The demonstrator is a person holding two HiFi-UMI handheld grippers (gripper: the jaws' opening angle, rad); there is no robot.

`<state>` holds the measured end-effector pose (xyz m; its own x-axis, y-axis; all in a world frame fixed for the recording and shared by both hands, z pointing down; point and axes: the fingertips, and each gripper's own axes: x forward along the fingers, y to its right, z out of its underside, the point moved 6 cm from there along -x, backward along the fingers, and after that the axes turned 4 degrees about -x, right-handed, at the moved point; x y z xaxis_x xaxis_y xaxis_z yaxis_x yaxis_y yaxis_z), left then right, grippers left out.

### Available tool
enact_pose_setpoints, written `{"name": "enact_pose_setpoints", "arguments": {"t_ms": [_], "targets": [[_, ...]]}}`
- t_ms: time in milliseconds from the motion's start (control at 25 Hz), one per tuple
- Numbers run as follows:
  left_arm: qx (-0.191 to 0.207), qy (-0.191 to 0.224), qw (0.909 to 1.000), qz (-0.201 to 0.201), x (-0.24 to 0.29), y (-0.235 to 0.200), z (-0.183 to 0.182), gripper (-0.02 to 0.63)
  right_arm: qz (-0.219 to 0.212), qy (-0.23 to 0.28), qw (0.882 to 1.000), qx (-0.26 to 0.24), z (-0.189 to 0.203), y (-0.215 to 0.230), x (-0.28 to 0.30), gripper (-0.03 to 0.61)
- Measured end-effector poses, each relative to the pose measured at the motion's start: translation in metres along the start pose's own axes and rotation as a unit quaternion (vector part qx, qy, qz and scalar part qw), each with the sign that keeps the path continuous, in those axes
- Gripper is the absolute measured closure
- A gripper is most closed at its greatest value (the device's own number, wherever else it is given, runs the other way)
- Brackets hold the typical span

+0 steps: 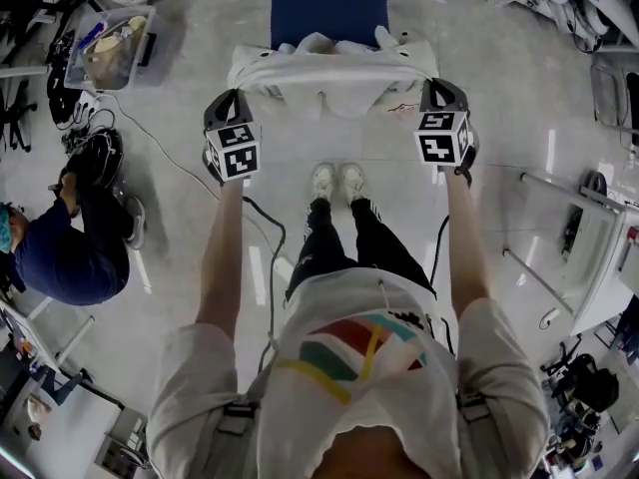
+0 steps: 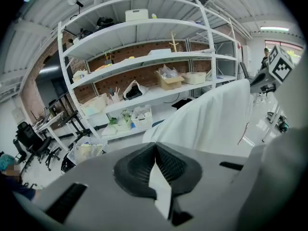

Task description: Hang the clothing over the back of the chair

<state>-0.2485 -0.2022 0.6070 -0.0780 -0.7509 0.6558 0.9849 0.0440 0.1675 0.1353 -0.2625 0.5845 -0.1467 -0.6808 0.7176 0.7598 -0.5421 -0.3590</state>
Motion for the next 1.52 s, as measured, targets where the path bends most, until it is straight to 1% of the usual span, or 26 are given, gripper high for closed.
{"name": "enact_pose_setpoints", "arguments": {"t_ms": [240,400,440,520,560,760,920,1120,1360,1520], "targets": [[-0.02,-0.002,0.9997,-0.012,0.001,0.002,0.003,0.597,0.0,0.002,1.0,0.022,0.003,-0.007,0.002,0.571],[-0.041,0.015,0.9987,-0.026,-0.003,0.001,-0.002,0.597,0.007,0.005,0.999,0.035,0.001,-0.005,-0.001,0.568],[-0.042,0.021,0.9986,-0.025,-0.005,0.001,-0.005,0.595,0.009,0.006,0.999,0.037,0.0,-0.004,-0.002,0.55],[-0.039,0.034,0.9985,-0.019,-0.008,0.002,-0.011,0.595,0.013,0.01,0.999,0.041,-0.002,-0.002,-0.005,0.493],[-0.036,0.039,0.9984,-0.017,-0.009,0.004,-0.014,0.595,0.013,0.013,0.999,0.043,-0.002,-0.001,-0.007,0.478],[-0.041,0.052,0.9977,-0.013,-0.013,0.009,-0.026,0.595,0.012,0.024,0.999,0.047,-0.008,0.001,-0.014,0.465],[-0.045,0.07,0.9965,-0.01,-0.019,0.011,-0.04,0.595,0.024,0.041,0.997,0.052,-0.016,0.006,-0.023,0.465],[-0.052,0.111,0.9925,-0.004,-0.033,0.011,-0.078,0.595,0.049,0.078,0.993,0.072,-0.04,0.026,-0.041,0.47],[-0.045,0.167,0.9849,-0.004,-0.066,0.013,-0.141,0.595,0.085,0.139,0.983,0.082,-0.086,0.052,-0.08,0.531],[-0.031,0.198,0.9797,-0.013,-0.097,0.016,-0.182,0.596,0.115,0.191,0.971,0.086,-0.118,0.066,-0.115,0.572]]}}
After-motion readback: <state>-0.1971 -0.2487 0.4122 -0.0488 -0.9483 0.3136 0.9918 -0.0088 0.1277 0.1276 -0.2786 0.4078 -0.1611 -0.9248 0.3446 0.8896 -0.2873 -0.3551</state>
